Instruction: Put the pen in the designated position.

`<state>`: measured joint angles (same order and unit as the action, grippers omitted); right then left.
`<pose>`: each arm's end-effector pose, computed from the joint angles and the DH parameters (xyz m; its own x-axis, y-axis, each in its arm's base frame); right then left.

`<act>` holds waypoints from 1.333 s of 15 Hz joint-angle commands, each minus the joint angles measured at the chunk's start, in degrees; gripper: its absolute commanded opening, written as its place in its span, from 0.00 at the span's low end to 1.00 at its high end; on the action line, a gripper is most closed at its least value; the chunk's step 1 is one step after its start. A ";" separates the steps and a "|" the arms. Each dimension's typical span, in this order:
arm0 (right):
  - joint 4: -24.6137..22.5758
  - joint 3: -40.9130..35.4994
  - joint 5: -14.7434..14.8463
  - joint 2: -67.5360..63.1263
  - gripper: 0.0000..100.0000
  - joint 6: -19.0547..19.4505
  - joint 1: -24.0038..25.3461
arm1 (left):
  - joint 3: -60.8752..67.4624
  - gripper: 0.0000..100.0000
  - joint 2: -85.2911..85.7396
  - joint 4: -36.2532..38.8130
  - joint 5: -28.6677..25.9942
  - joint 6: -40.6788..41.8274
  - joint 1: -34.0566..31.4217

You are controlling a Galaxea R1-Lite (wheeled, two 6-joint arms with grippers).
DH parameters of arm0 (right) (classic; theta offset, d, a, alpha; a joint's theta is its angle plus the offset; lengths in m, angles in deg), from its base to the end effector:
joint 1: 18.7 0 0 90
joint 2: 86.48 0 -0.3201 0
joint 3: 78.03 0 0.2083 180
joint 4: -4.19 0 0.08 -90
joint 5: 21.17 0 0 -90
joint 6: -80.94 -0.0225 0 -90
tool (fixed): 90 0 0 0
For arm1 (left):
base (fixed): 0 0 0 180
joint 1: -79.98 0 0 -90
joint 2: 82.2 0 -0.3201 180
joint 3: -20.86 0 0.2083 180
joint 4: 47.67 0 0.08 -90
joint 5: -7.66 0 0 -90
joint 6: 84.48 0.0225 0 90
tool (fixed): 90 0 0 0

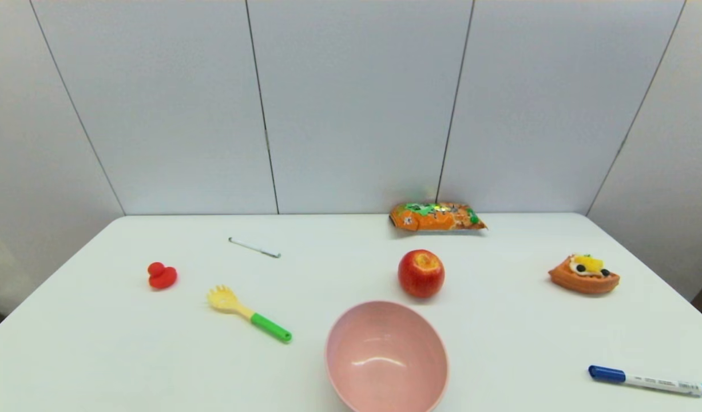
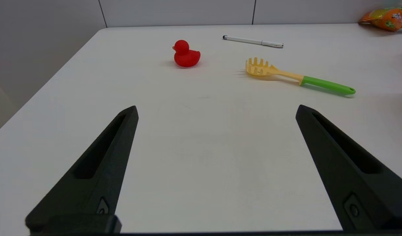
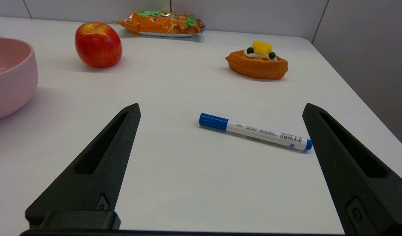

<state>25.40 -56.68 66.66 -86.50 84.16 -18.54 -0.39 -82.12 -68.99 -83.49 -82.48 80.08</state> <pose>-0.0236 0.0008 0.0761 0.9992 0.0407 0.0021 -0.0405 0.9976 -0.0562 -0.0236 -0.0004 0.0753 0.9998 -0.0218 0.0002 0.0218 0.9992 0.0349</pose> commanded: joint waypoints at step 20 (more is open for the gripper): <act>-0.04 -0.01 -0.12 -0.06 1.00 -0.05 0.02 | 0.00 1.00 0.01 -0.01 0.00 0.02 -0.01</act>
<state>25.35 -56.68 66.62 -86.50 84.08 -18.54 -0.39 -82.12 -69.02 -83.49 -82.48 80.05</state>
